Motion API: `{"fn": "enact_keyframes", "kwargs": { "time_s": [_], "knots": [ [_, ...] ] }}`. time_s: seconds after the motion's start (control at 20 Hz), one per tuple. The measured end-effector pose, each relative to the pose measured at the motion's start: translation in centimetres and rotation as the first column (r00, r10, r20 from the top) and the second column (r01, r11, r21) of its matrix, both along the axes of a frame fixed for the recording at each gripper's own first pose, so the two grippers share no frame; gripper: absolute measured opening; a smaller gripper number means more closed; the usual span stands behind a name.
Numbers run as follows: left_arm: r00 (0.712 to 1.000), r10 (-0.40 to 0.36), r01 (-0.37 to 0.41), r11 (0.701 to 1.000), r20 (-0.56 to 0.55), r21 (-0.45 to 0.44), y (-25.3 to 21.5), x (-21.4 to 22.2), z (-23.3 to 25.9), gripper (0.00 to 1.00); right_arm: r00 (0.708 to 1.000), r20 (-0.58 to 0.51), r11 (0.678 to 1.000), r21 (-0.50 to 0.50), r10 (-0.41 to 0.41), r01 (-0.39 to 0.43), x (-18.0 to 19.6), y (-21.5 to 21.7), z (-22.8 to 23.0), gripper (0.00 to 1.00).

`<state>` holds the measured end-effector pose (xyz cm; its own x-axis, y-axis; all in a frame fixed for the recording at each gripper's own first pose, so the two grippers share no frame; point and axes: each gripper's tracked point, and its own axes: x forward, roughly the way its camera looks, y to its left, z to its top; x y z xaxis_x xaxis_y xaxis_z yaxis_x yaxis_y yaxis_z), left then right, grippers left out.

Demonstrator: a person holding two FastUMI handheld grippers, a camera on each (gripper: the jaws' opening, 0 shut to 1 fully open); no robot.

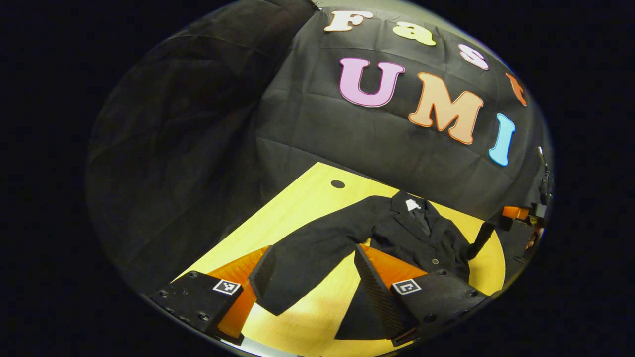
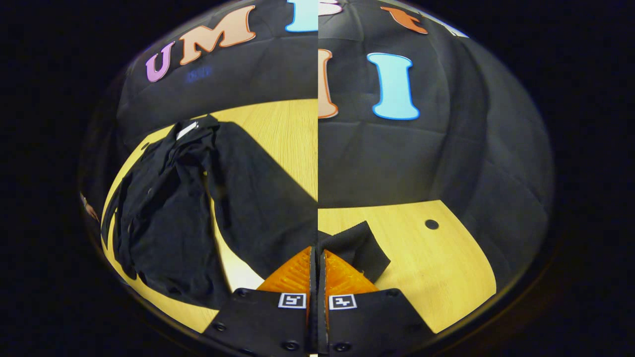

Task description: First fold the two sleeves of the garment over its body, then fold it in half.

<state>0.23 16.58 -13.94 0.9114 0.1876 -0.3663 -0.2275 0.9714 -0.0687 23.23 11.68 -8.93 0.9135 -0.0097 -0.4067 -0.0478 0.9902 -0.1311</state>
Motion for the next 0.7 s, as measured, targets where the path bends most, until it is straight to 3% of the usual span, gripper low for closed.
{"fn": "enact_keyframes", "kwargs": {
  "time_s": [0.35,0.7],
  "knots": [
    [0.998,0.051,-0.052,0.998,-0.022,-0.04,2.9,-0.1,-1.4,0.95,0.991,0.036,0.991,0.014,0.13,-0.13,2.8,8.5,0.6,0.03],
    [0.994,0.084,-0.089,0.993,-0.069,-0.071,4.8,-0.8,-3.4,0.96,0.955,0.011,0.955,-0.033,0.297,-0.296,4.3,18.1,-1.3,0.02]
  ]
}}
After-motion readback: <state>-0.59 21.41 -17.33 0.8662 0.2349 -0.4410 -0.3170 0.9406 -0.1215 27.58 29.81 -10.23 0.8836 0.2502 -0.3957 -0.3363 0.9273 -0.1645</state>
